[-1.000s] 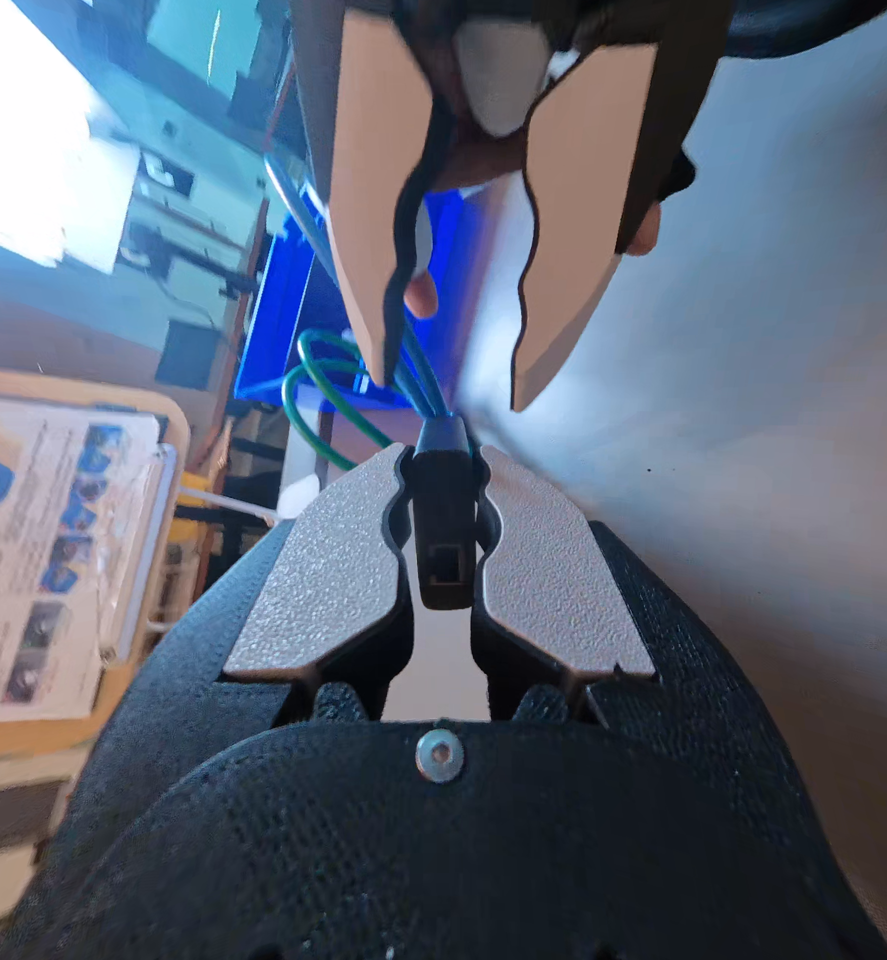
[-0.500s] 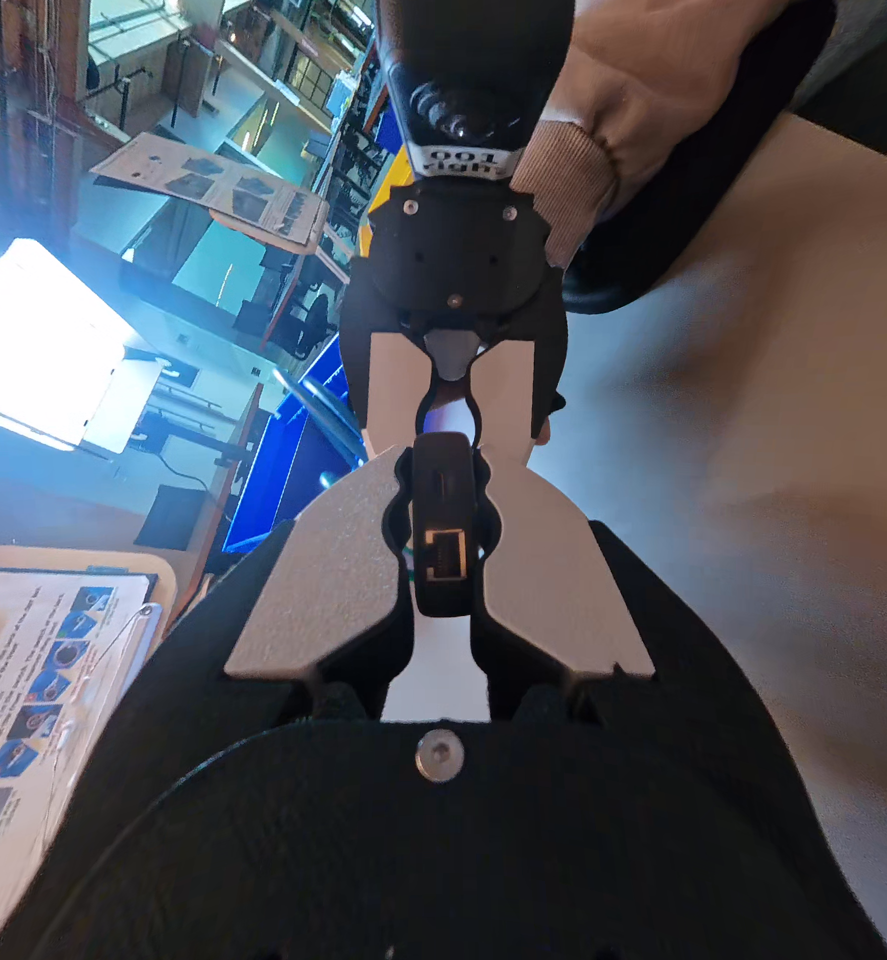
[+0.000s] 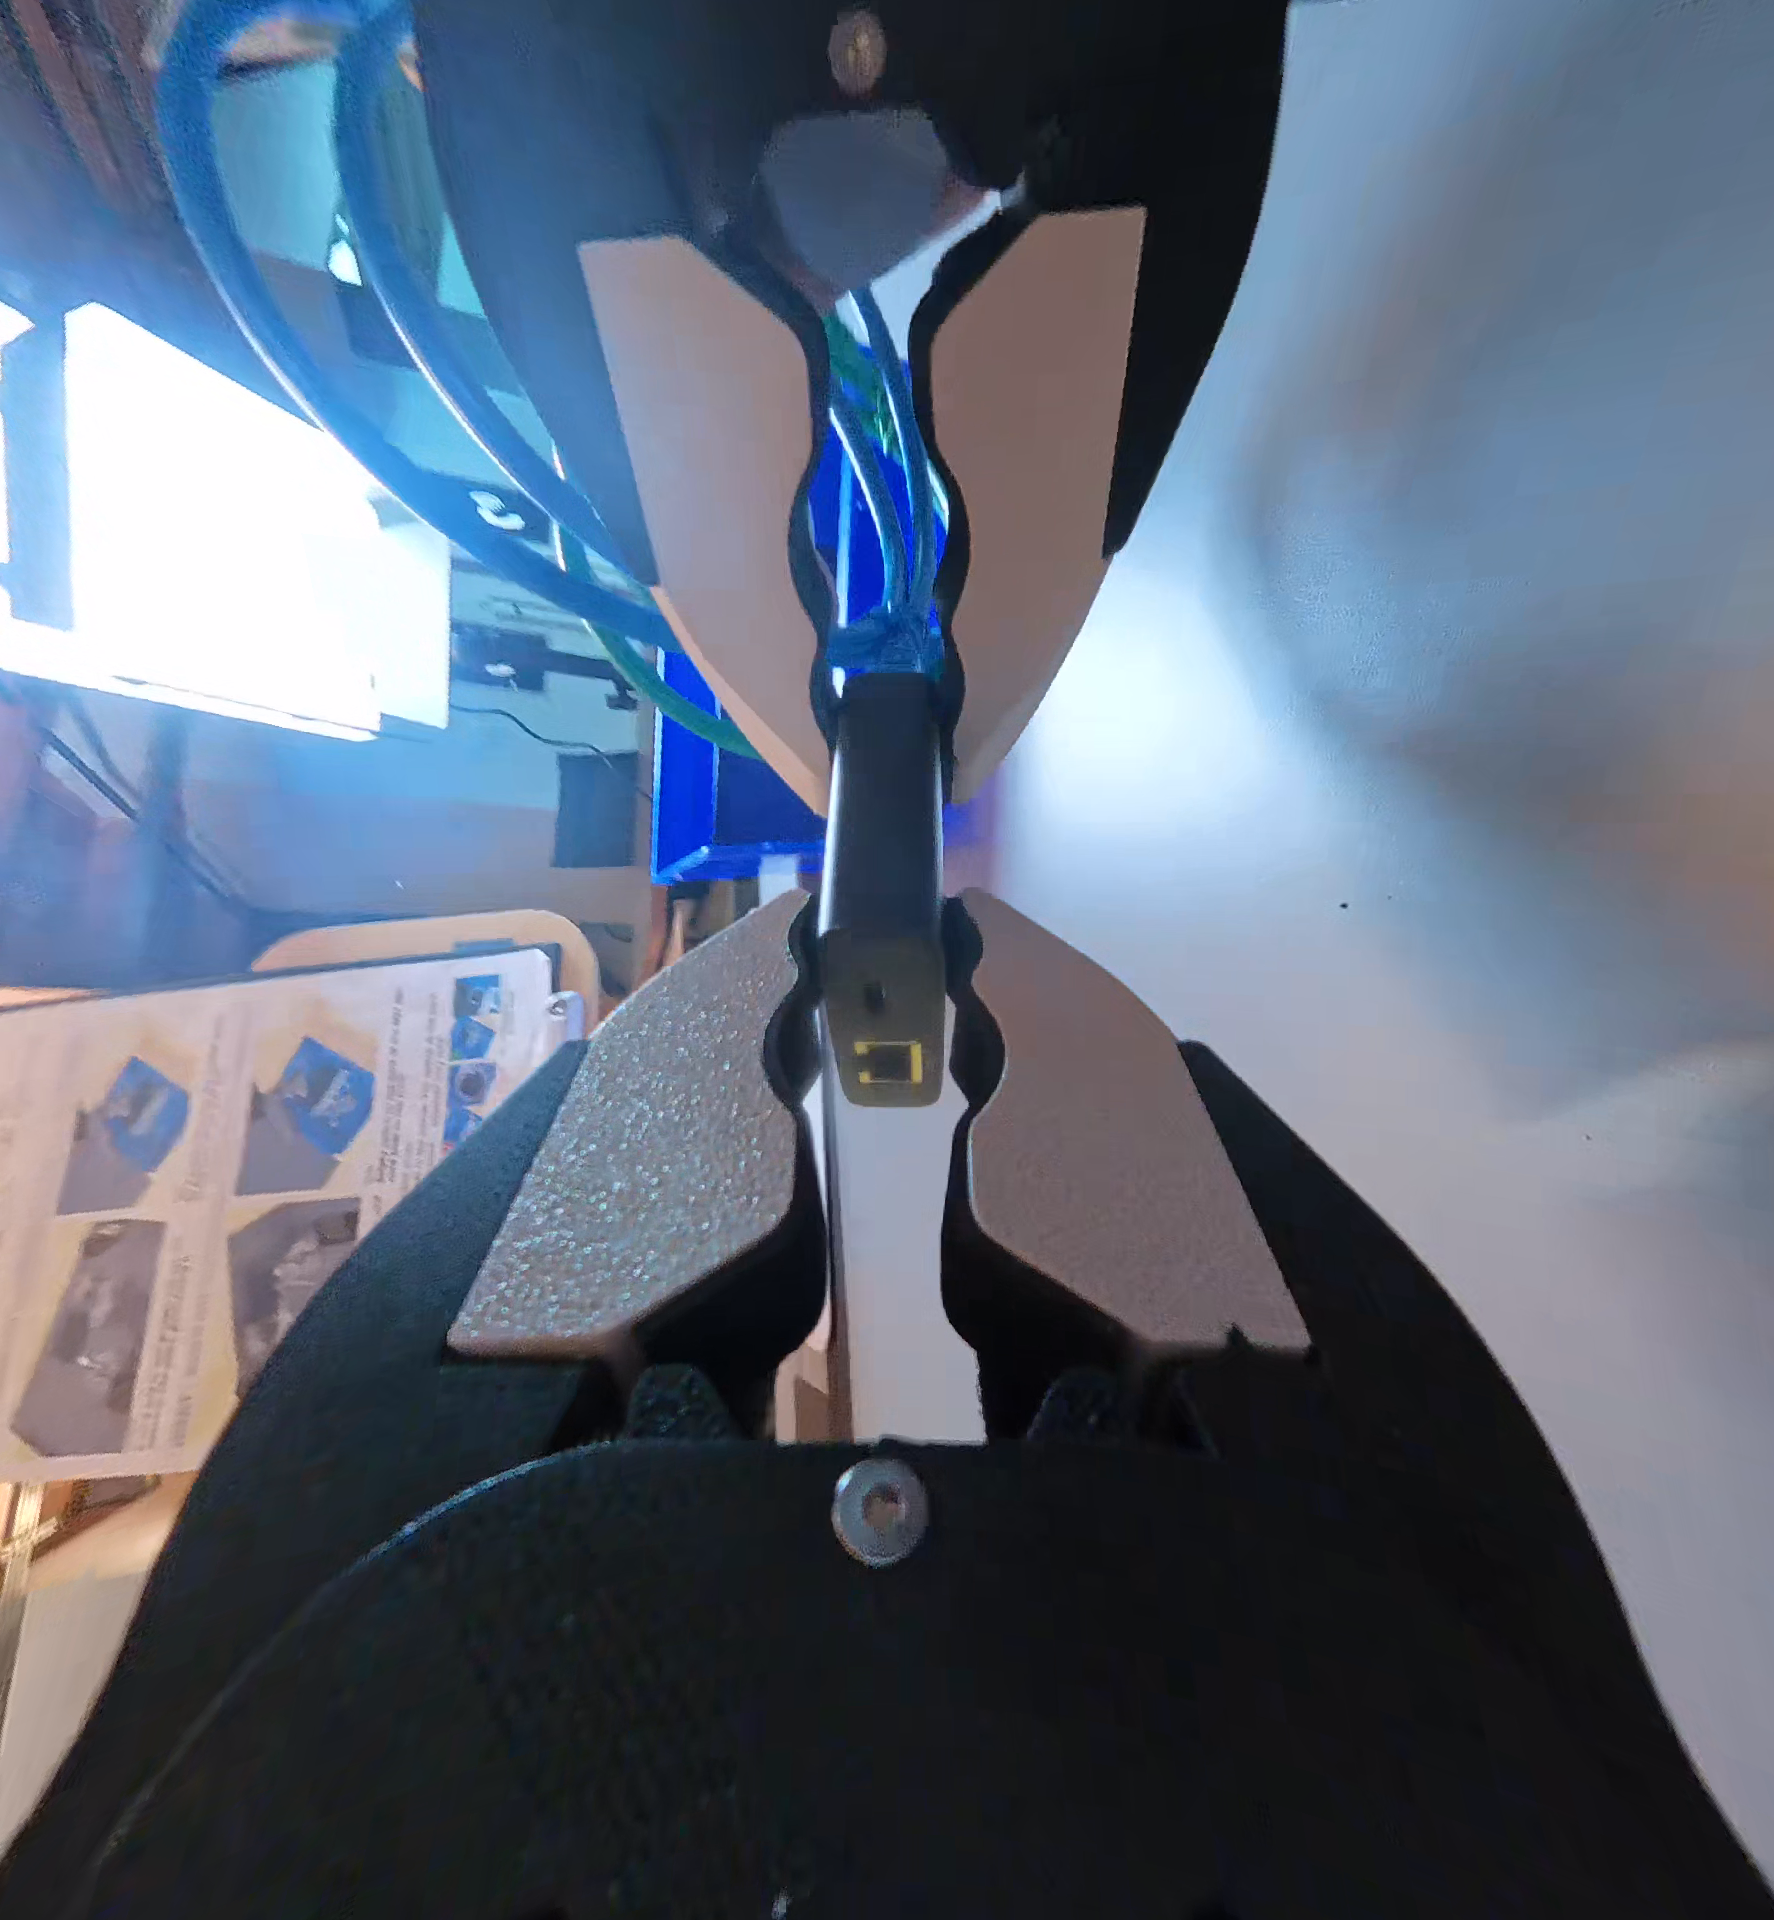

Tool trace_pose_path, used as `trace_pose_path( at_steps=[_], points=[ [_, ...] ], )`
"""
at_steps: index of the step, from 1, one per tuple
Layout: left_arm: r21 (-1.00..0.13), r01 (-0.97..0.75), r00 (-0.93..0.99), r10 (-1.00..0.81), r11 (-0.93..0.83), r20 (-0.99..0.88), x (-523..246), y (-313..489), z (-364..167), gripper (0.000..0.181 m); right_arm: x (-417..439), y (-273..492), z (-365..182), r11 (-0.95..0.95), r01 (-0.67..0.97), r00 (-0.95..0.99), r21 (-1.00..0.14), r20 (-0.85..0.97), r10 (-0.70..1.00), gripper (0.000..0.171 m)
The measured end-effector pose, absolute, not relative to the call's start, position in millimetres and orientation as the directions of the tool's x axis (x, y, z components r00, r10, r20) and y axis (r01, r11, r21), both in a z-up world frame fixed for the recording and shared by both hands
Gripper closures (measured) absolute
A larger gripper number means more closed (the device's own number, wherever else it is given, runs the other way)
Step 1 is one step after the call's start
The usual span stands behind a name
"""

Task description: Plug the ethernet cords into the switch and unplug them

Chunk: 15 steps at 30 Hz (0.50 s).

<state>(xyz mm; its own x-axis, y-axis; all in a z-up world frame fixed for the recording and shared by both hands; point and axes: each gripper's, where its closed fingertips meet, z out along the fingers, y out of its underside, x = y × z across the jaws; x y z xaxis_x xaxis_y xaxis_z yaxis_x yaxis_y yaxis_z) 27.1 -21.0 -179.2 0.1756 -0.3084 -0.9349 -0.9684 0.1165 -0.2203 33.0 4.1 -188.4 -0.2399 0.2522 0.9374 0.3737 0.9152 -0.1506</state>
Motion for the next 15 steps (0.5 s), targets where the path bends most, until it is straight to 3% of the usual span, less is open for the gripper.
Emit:
trace_pose_path(
  at_steps=[6, 15],
  points=[
    [-0.17, -0.956, 0.118, -0.214, 0.24, -0.97, 40, -31, -165, 0.16, 35, -7, -177, 0.89, 0.289, -0.214, -0.352, 0.883, 0.418, 0.146],
    [-0.19, -0.921, 0.118, -0.22, 0.341, -0.968, 64, -45, -155, 0.16, 31, -13, -172, 0.941, 0.219, -0.177, -0.258, 0.938, 0.299, 0.134]
  ],
)
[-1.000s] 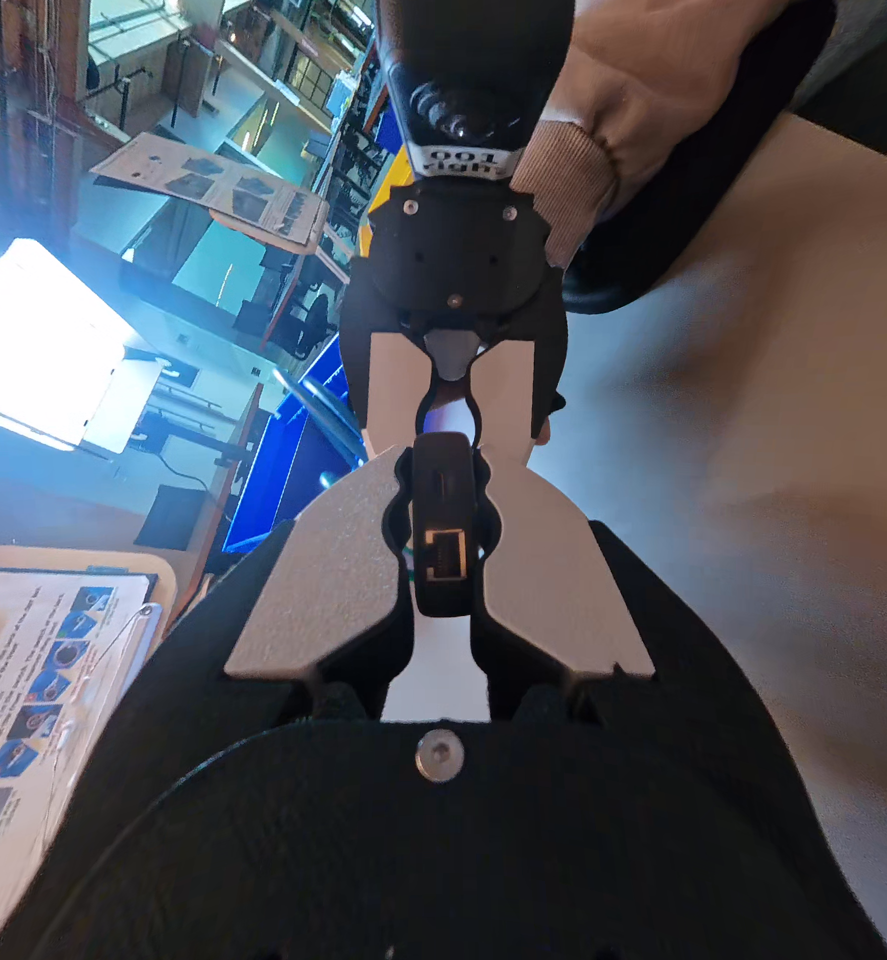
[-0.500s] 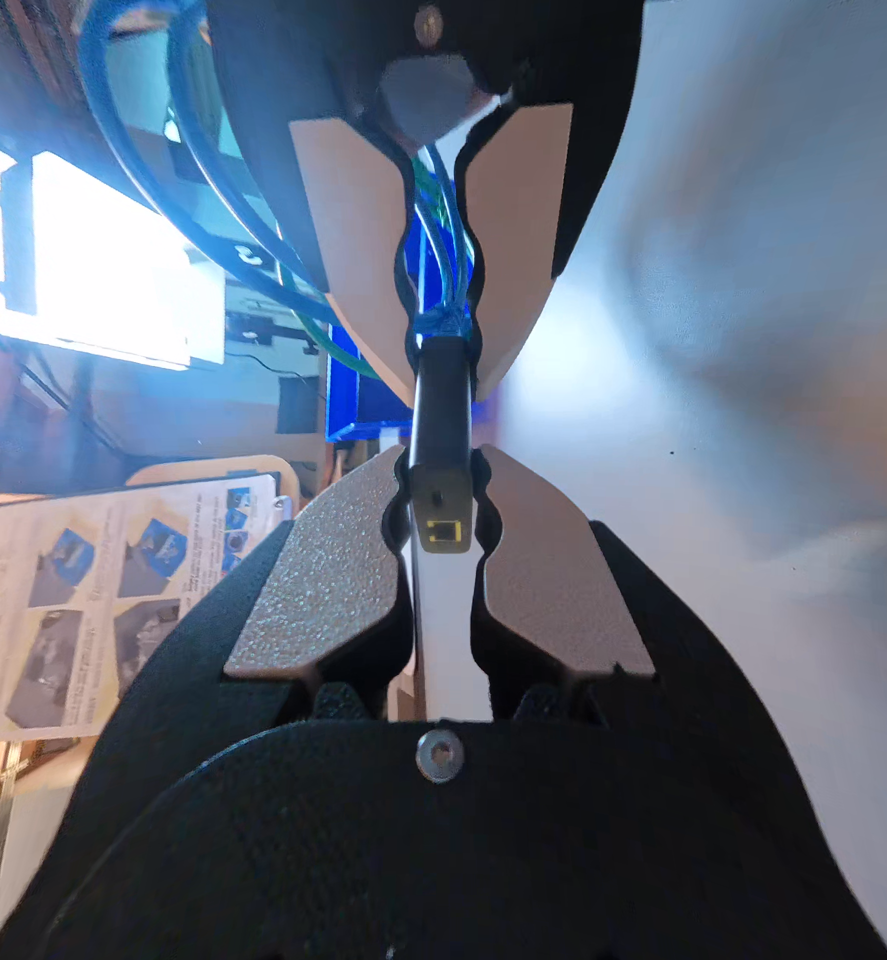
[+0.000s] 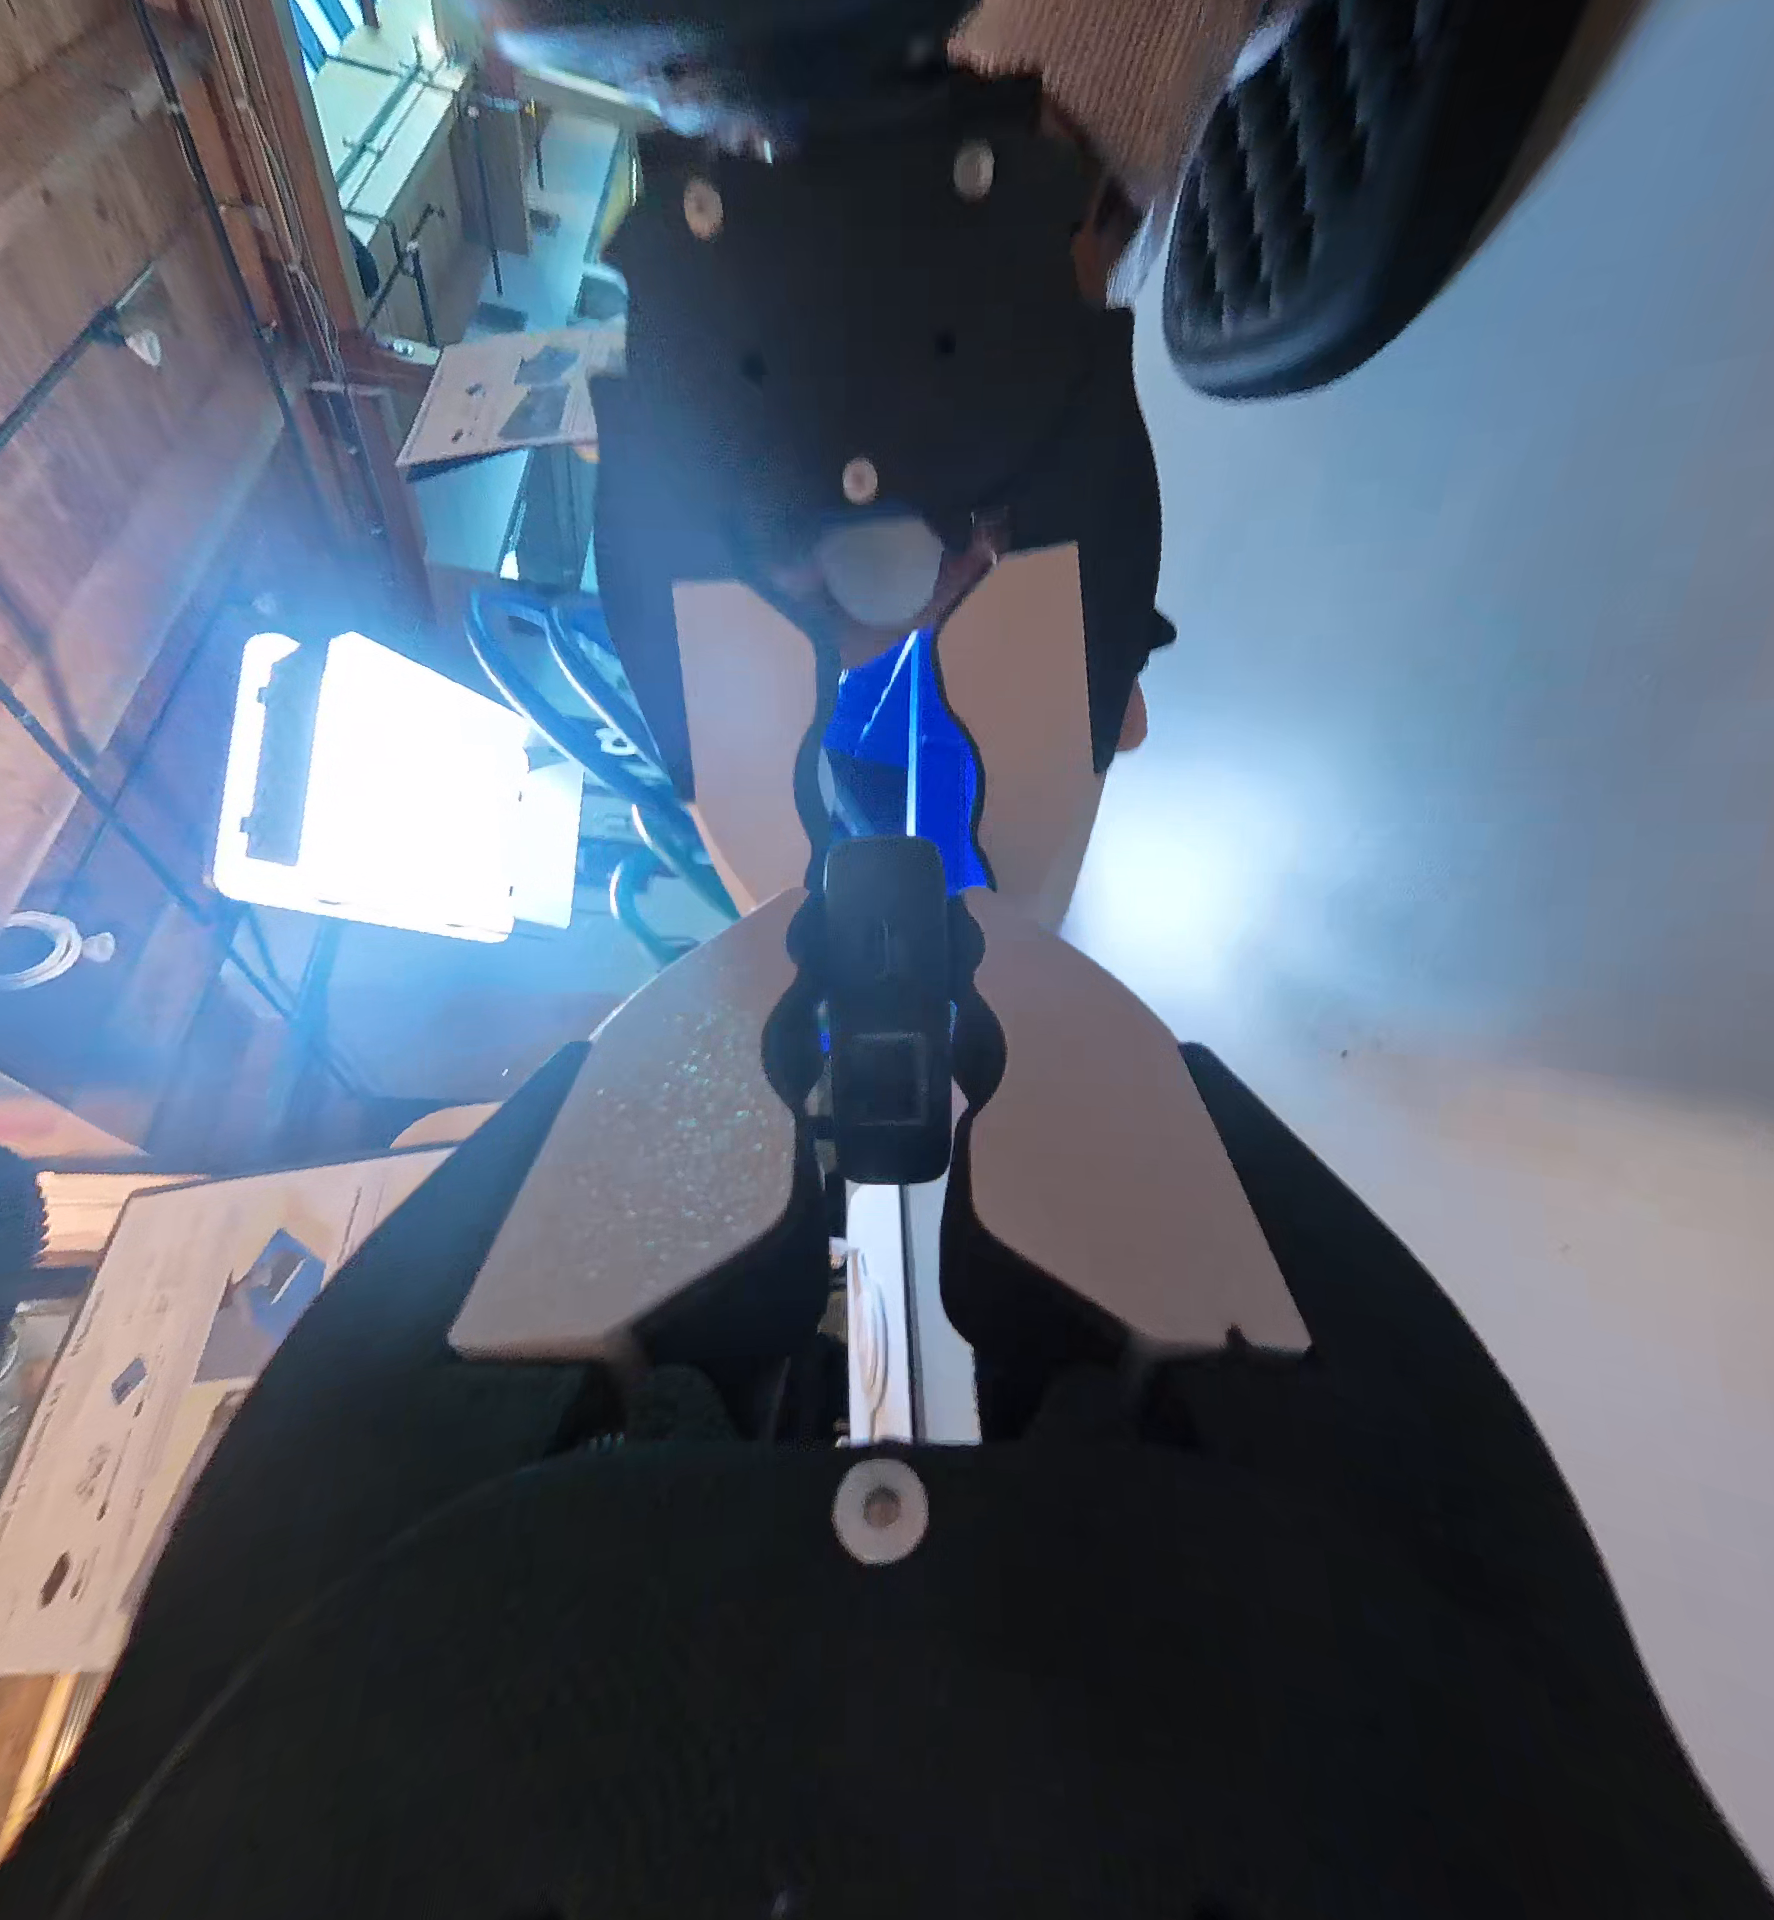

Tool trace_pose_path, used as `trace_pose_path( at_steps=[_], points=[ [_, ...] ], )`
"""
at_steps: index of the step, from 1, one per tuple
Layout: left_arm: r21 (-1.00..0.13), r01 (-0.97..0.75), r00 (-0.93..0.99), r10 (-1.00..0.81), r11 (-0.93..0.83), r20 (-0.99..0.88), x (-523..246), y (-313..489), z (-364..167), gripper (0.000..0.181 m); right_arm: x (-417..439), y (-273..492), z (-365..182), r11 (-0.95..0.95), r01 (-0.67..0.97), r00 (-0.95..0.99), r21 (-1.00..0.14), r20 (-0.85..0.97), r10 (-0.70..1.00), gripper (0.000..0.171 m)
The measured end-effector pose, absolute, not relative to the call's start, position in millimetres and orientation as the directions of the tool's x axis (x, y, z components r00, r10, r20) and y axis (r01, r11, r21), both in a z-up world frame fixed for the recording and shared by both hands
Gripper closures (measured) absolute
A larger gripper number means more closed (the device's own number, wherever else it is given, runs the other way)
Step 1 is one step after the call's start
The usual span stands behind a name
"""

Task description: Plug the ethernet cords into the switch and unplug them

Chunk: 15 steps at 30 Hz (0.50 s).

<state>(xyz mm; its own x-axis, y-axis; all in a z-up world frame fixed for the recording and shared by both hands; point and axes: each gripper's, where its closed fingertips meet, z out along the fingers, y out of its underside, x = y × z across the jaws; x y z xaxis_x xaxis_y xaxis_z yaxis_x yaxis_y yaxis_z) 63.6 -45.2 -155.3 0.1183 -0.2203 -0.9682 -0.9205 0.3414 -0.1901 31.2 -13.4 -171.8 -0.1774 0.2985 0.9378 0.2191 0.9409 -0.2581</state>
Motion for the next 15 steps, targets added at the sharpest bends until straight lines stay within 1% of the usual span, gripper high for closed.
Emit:
trace_pose_path(
  at_steps=[4, 5, 6, 7, 9, 11, 15],
  points=[
    [-0.23, -0.884, 0.125, -0.266, 0.407, -0.956, 83, -56, -157, 0.16, 28, -30, -181, 0.957, 0.086, -0.238, -0.277, 0.927, 0.29, 0.128],
    [-0.253, -0.869, 0.135, -0.288, 0.424, -0.948, 88, -58, -159, 0.16, 28, -35, -183, 0.957, 0.035, -0.251, -0.288, 0.925, 0.287, 0.131],
    [-0.284, -0.852, 0.152, -0.312, 0.439, -0.938, 92, -61, -159, 0.16, 29, -39, -182, 0.959, -0.016, -0.24, -0.284, 0.932, 0.272, 0.145],
    [-0.307, -0.843, 0.167, -0.327, 0.441, -0.93, 94, -63, -158, 0.16, 31, -42, -181, 0.96, -0.061, -0.238, -0.272, 0.938, 0.251, 0.15],
    [-0.336, -0.843, 0.203, -0.331, 0.42, -0.922, 86, -60, -155, 0.16, 31, -37, -181, 0.953, -0.023, -0.259, -0.302, 0.922, 0.286, 0.151],
    [-0.357, -0.85, 0.243, -0.314, 0.387, -0.918, 74, -54, -151, 0.16, 31, -25, -175, 0.96, 0.042, -0.24, -0.277, 0.93, 0.279, 0.151],
    [-0.325, -0.902, 0.24, -0.296, 0.285, -0.924, 53, -39, -161, 0.16, 32, -6, -178, 0.961, 0.202, -0.235, -0.19, 0.943, 0.236, 0.151]
  ],
)
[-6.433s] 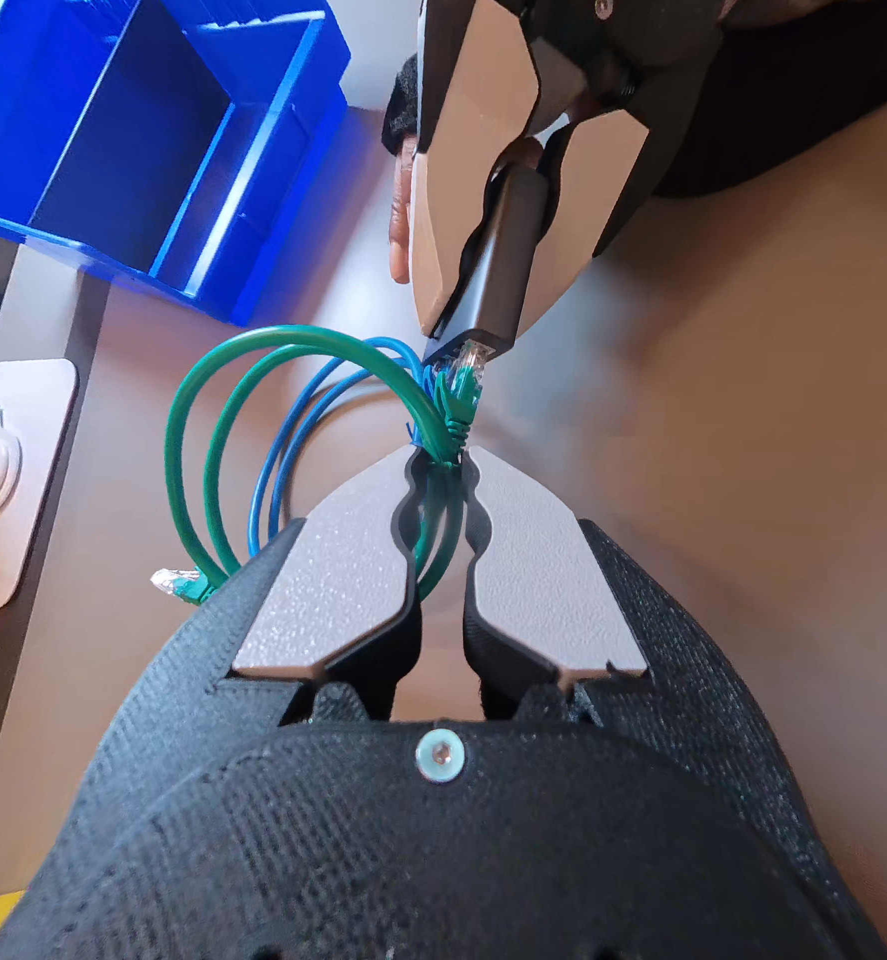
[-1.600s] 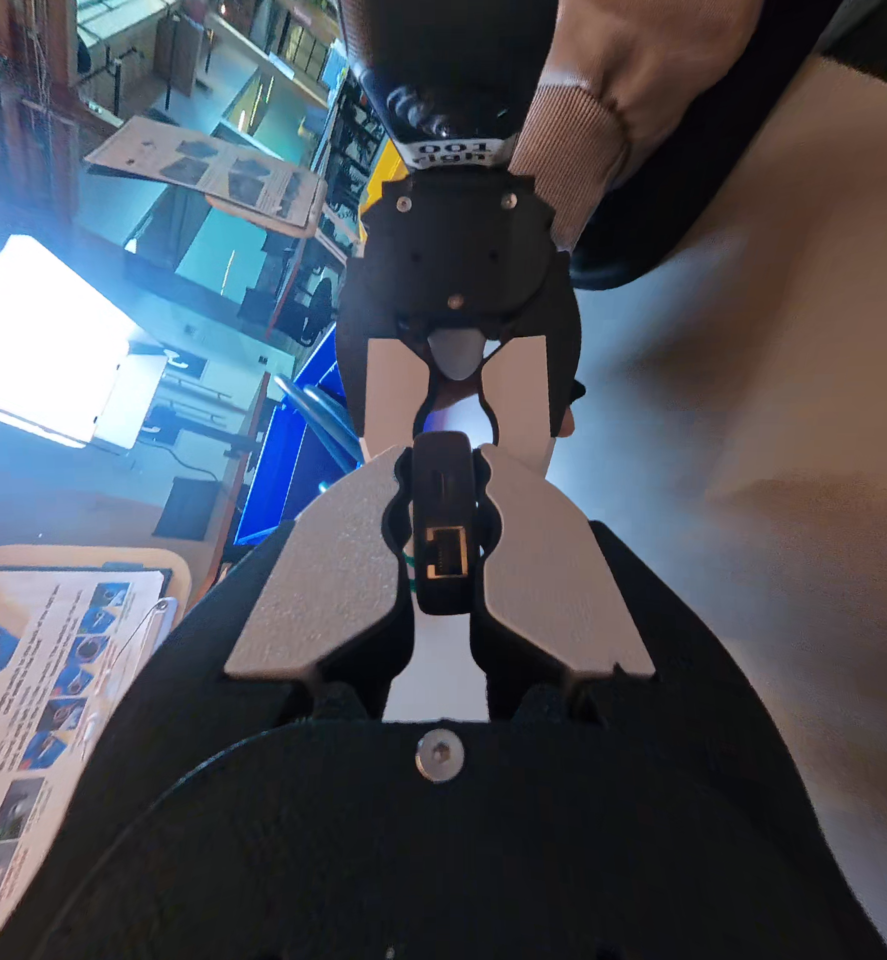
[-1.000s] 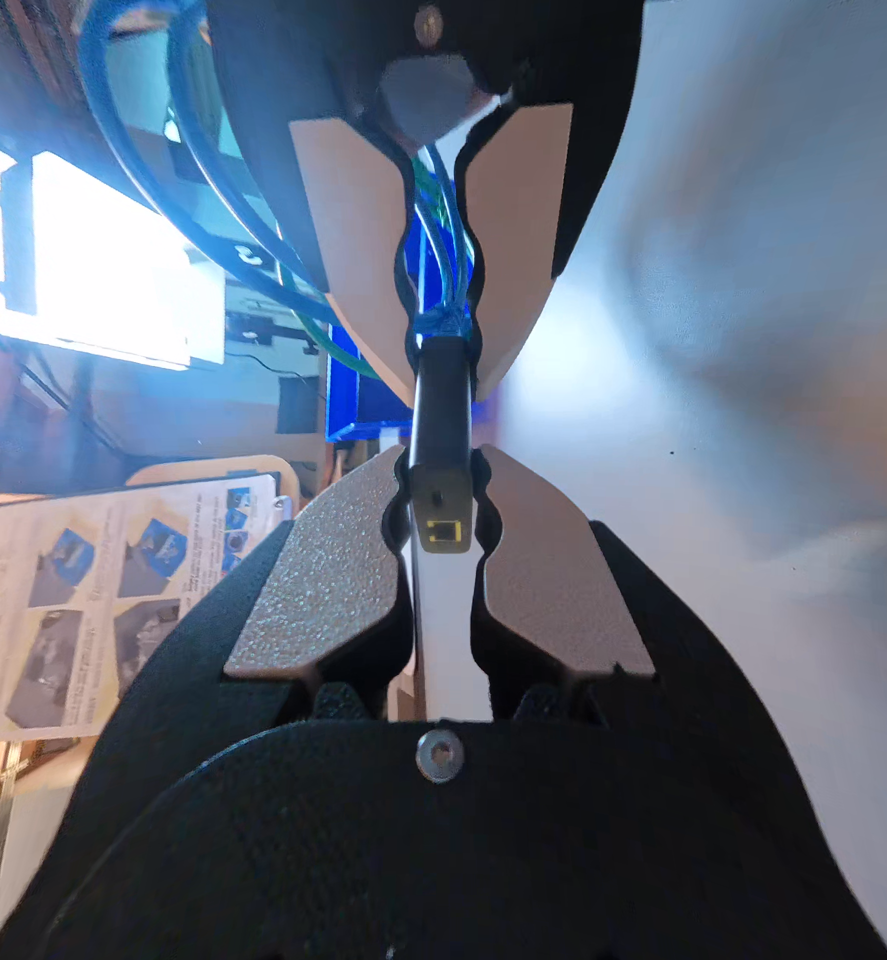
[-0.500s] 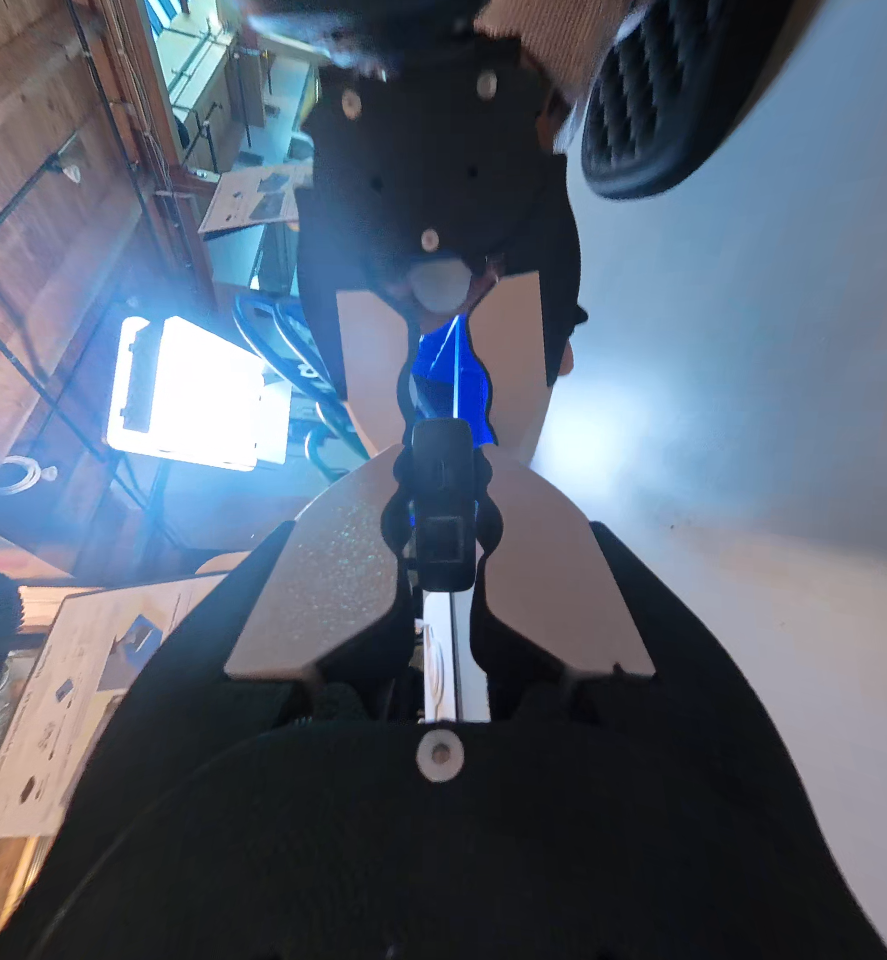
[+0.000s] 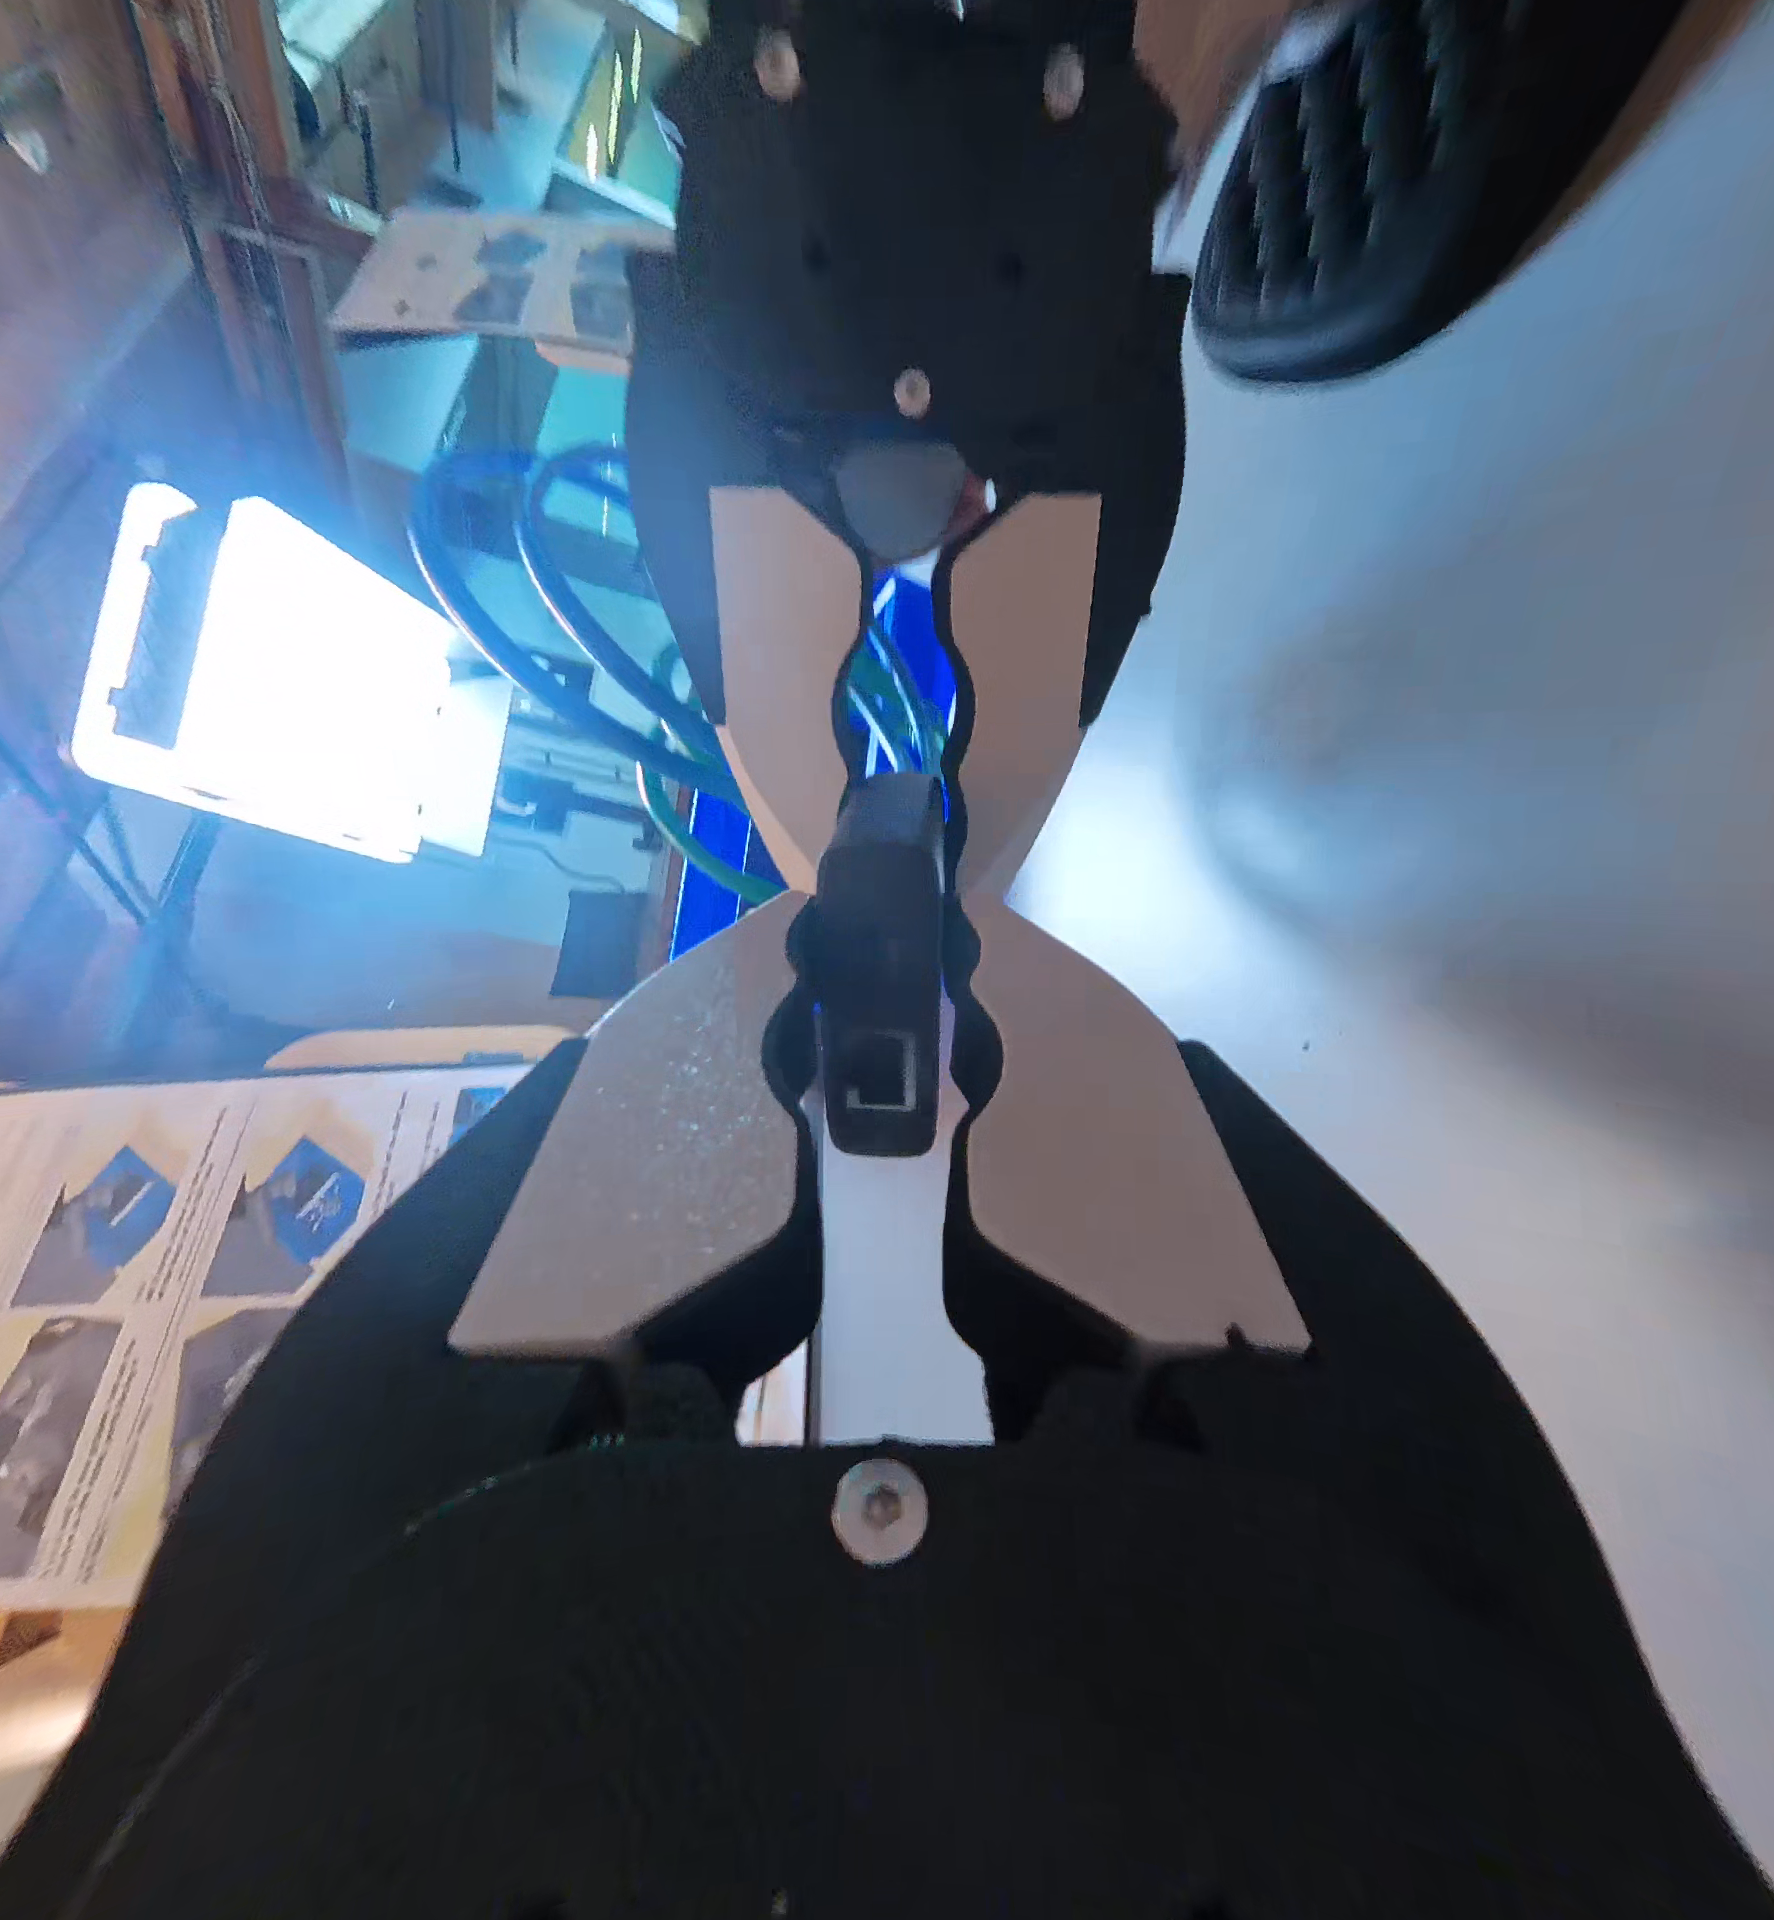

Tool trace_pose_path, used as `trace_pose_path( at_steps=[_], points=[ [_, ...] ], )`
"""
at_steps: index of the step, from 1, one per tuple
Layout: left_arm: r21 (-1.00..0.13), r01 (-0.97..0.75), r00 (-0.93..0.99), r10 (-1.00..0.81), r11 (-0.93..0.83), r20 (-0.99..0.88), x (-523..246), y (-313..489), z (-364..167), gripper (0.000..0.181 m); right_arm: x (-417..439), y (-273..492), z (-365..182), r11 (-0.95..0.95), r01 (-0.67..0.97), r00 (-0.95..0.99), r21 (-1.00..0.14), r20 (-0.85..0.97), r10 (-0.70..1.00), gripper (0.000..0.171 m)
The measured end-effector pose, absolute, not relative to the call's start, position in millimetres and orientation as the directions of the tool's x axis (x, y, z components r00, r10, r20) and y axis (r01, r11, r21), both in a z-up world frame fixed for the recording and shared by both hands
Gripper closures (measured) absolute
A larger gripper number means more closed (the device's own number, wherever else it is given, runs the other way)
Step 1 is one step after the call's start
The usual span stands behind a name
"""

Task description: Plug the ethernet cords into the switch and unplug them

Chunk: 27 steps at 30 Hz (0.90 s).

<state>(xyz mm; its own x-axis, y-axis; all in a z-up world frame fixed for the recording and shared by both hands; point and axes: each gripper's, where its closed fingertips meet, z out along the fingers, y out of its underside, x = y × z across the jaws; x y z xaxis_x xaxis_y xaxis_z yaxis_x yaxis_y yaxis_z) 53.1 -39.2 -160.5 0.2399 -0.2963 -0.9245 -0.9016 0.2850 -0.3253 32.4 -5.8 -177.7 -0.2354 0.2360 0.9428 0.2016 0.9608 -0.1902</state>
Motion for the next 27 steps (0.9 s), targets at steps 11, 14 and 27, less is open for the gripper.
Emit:
trace_pose_path(
  at_steps=[11, 14, 27],
  points=[
    [-0.422, -0.871, 0.34, -0.312, 0.252, -0.887, 37, -39, -151, 0.16, 41, -23, -154, 0.926, 0.148, -0.177, -0.346, 0.912, 0.369, 0.148],
    [-0.524, -0.81, 0.441, -0.317, 0.263, -0.84, 27, -42, -137, 0.16, 60, -39, -129, 0.851, -0.049, -0.173, -0.523, 0.844, 0.508, 0.144],
    [-0.872, -0.232, 0.714, -0.533, 0.431, -0.454, 39, -72, -80, 0.16, 42, -39, -172, 0.329, 0.036, -0.507, -0.944, 0.266, 0.82, 0.115]
  ],
)
